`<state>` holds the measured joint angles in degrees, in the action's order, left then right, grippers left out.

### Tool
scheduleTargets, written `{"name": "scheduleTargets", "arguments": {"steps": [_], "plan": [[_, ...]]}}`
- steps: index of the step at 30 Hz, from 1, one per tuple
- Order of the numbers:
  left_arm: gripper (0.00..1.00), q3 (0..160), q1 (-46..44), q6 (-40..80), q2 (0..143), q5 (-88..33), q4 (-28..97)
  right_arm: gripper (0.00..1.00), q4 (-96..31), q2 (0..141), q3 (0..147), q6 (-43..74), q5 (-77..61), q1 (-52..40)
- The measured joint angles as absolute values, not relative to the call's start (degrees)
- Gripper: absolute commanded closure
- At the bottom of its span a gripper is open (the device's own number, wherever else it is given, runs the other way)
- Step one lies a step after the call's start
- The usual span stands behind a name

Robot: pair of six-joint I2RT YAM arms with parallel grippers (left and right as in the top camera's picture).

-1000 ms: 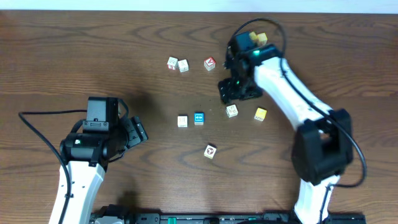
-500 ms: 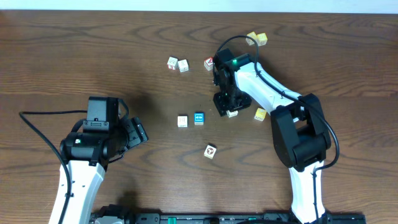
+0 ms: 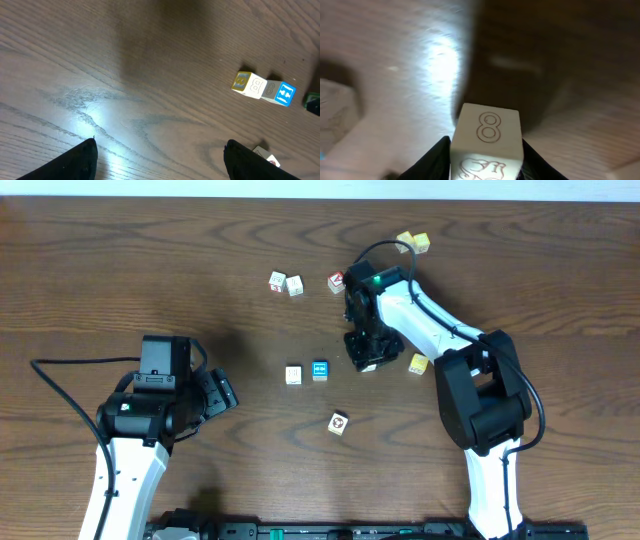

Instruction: Lift 5 blocks

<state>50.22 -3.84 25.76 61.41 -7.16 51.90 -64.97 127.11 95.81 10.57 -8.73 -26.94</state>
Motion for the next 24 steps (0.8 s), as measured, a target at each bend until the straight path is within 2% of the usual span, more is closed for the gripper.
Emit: {"name": "scheduleTargets", "arguments": {"steps": [8,12,14,24], "plan": [[0.19,50.22,-3.84,25.76,61.41,-7.16,51.90,0.68,-65.08,127.11,95.81,16.23,-13.80,-28.01],[0.19,50.22,-3.84,25.76,61.41,-7.16,51.92,0.73,-65.06,127.11,95.81,18.61,-14.41,-28.62],[0.19,50.22,-3.84,25.76,61.41,-7.16,51.90,0.76,-65.10,127.11,95.81,19.92,-14.33,-29.02],[0.19,50.22,-3.84,25.76,61.41,-7.16,52.14,0.76,-65.65,127.09,95.90,27.86,-9.08,-28.99]]}}
